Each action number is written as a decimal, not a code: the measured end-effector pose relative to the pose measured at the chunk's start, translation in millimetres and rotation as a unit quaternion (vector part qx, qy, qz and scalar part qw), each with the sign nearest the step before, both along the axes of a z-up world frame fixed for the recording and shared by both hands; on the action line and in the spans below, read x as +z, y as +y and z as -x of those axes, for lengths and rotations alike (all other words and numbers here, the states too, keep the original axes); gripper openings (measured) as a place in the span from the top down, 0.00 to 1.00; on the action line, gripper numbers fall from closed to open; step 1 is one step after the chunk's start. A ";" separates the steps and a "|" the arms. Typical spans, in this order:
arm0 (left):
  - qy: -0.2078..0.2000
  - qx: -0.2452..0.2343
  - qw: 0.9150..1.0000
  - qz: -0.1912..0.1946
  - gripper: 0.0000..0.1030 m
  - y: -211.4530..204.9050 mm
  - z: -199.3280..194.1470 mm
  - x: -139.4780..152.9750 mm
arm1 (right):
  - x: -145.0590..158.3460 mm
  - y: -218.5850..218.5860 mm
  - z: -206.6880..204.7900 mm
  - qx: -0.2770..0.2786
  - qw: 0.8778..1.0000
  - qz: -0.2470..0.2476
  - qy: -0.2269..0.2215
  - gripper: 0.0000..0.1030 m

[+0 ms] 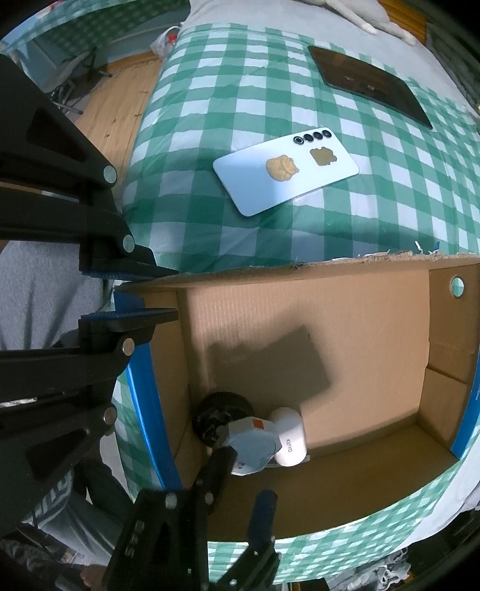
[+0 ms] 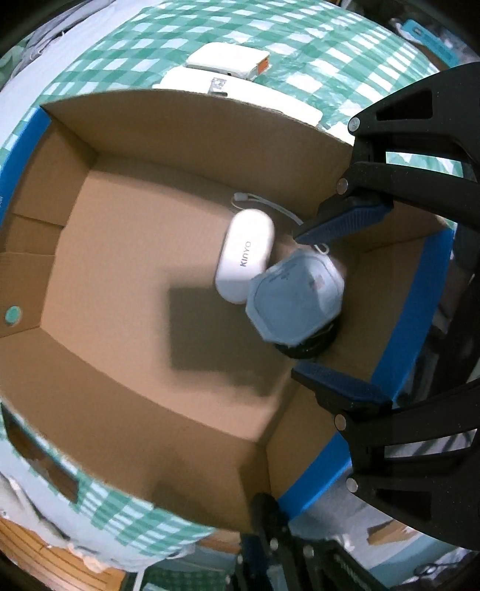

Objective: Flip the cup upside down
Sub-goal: 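Open the right gripper to drop the router beside the fan, then return the right gripper to the table and grasp the white square charger, then carry the white square charger with the right gripper into the box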

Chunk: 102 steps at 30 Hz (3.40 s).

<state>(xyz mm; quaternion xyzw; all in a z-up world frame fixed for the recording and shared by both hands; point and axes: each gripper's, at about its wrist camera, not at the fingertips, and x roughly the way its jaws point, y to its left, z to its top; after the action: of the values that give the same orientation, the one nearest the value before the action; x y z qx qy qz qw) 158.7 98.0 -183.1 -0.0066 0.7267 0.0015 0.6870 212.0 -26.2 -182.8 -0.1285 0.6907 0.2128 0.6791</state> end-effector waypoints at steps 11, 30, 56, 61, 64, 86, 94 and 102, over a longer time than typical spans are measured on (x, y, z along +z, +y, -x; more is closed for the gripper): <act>-0.001 0.000 1.000 0.001 0.88 -0.8 1.0 0.3 | 51.4 -39.9 -2.6 -0.012 0.999 -0.032 -0.041 0.29; -0.001 -0.003 1.000 -0.001 0.88 -0.5 -0.3 2.5 | 58.7 -134.8 -22.6 -0.081 0.996 -0.003 -0.041 0.29; -0.001 -0.002 1.000 0.000 0.88 -0.9 -0.2 3.1 | -50.1 -183.9 -33.8 -0.190 0.980 0.029 0.054 0.29; 0.000 -0.002 1.000 0.000 0.87 -1.5 -0.4 3.4 | -68.1 -179.7 -35.1 -0.201 0.977 0.034 0.065 0.29; 0.000 -0.005 1.000 -0.002 0.86 -2.9 -0.5 4.0 | -79.1 -181.9 -35.8 -0.213 0.974 0.035 0.073 0.29; -0.001 -0.004 1.000 0.000 0.86 -1.9 -1.2 3.0 | -79.4 -177.4 -8.5 -0.182 0.981 0.036 0.059 0.52; -0.001 -0.005 1.000 0.000 0.85 -2.2 -0.7 2.5 | -39.7 -175.9 5.6 -0.146 0.988 0.034 0.024 0.52; -0.001 -0.005 1.000 -0.001 0.85 -2.2 -0.7 2.2 | 24.3 -165.0 4.2 -0.118 0.993 0.008 -0.017 0.52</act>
<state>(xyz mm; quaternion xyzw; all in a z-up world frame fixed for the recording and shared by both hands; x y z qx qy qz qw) 159.4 95.7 -180.9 -0.0027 0.7262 -0.0014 0.6875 207.8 -191.2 -158.5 -0.0552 0.6913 0.1231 0.7099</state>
